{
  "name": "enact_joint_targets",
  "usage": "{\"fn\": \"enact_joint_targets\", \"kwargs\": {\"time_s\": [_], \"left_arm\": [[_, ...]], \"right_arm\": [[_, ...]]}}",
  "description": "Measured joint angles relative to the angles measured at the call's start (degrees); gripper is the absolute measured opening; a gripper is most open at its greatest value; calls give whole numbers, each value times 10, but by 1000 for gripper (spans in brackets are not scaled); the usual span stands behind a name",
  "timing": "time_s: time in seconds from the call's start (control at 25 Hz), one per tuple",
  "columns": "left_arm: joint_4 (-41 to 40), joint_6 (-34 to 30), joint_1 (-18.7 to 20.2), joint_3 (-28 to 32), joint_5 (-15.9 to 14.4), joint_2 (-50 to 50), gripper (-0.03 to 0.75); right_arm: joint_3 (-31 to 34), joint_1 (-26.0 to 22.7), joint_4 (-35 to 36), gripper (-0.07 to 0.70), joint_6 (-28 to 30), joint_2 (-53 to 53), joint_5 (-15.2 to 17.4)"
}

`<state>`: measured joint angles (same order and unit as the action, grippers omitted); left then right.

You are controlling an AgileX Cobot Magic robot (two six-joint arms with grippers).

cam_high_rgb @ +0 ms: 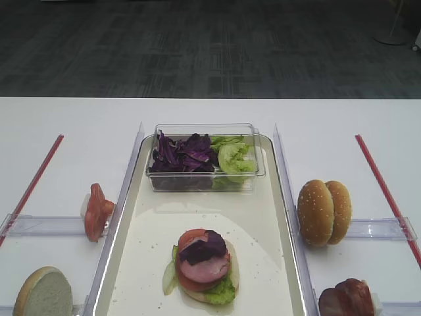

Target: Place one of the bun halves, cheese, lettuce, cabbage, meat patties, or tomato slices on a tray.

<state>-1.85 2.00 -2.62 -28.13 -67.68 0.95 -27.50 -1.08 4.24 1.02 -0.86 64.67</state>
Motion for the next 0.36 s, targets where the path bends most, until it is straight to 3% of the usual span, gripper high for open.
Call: {"fn": "enact_joint_targets", "kwargs": {"time_s": [0.36], "left_arm": [[0, 0, 0, 0, 0, 0, 472]], "right_arm": [[0, 0, 0, 426, 0, 0, 0]]}}
